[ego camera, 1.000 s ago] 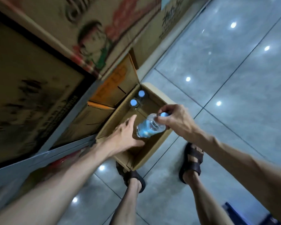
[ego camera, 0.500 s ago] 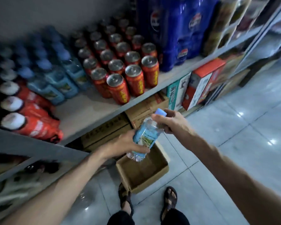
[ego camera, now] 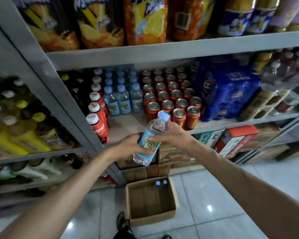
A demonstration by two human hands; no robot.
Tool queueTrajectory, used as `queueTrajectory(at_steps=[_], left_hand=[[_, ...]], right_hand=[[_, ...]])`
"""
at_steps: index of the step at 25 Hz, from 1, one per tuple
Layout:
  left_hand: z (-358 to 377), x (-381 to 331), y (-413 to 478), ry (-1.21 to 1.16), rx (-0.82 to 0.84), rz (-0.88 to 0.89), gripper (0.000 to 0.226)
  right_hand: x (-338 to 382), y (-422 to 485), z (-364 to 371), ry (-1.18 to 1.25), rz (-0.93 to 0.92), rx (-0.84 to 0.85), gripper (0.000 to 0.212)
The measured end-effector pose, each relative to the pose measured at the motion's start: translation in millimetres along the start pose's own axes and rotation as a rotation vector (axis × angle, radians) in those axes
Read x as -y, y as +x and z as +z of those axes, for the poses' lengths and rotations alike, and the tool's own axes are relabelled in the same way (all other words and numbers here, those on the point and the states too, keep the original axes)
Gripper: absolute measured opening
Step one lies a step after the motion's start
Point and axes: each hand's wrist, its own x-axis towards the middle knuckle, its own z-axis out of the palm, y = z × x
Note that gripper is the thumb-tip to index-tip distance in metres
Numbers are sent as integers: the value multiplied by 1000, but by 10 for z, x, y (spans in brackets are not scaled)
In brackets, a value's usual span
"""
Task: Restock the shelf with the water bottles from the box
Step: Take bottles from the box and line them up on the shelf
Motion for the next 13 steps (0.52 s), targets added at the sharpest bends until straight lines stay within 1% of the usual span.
queueTrajectory(at_steps=[2,3,4,6,9,11,13], left_hand=[[-102,135,43,12,-129,-26,53],[-151,206,88,91,-188,-58,60],[-219,297,155,222,-225,-109,68],[-344,545,325,521,-232,-236,83],[-553,884,622,827,-269,-259,85],[-677,1023,773,920,-312,-245,86],[-763,1129,880,970,-296,-209,84]], right_hand=[[53,268,42,-89,-2,-32,36],[79,407,43,-140,-8,-65,39],[105,583,41,-212,-16,-112,44],[143,937,52,-347,-56,-217,49],[179,1491,148,-458,-145,-287,52],[153,1810,259,-543,-178,-280,58],[114,2083,417,-632,-214,-262,60]])
